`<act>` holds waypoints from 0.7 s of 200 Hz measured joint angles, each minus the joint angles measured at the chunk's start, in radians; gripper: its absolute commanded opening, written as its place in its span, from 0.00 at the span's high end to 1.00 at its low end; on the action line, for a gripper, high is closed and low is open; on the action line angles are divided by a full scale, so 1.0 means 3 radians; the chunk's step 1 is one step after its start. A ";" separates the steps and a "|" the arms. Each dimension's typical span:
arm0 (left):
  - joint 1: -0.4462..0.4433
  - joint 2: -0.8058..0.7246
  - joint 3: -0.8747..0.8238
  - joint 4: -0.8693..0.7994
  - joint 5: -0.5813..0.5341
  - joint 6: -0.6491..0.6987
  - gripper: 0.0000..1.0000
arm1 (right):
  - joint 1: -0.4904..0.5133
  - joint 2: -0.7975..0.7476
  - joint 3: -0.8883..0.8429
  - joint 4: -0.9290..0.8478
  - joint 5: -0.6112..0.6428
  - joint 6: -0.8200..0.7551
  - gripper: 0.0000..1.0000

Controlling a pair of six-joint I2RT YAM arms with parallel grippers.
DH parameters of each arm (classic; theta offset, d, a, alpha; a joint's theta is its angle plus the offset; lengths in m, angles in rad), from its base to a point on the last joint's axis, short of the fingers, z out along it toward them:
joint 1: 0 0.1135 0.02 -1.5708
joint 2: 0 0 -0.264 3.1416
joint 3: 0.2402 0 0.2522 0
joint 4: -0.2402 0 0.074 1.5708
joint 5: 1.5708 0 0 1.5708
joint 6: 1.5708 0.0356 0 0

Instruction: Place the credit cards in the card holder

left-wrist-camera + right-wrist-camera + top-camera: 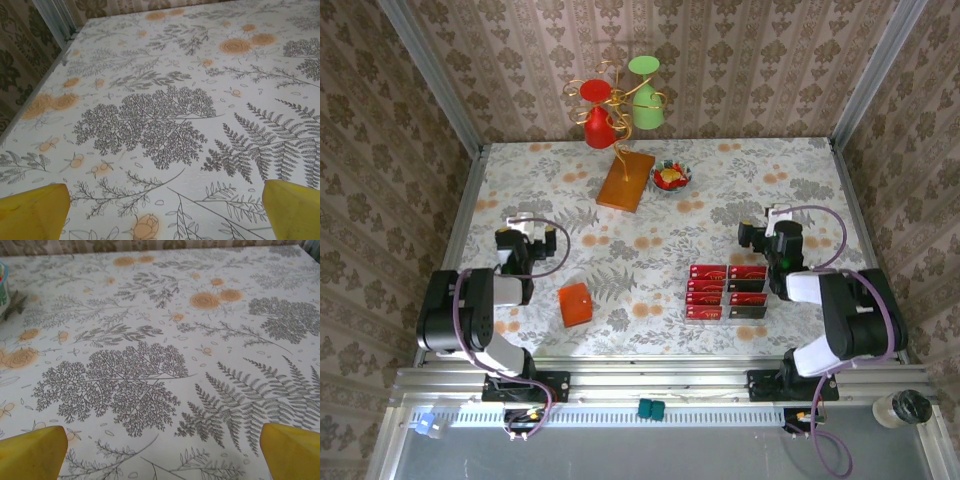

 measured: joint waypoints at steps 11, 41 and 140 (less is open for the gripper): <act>0.0015 -0.0111 0.0103 -0.0197 -0.0003 -0.0015 0.00 | -0.0004 -0.0202 0.0173 -0.0284 0.0062 0.0023 0.00; 0.0028 -0.0465 0.0426 -0.0662 -0.0058 -0.0060 0.00 | -0.0013 -0.0717 0.0763 -0.0971 0.0394 0.0409 0.00; -0.0748 -0.1531 0.1228 -0.2172 -0.0334 -0.0600 0.00 | 0.0455 -0.1457 0.1700 -0.3398 -0.0941 0.1436 0.09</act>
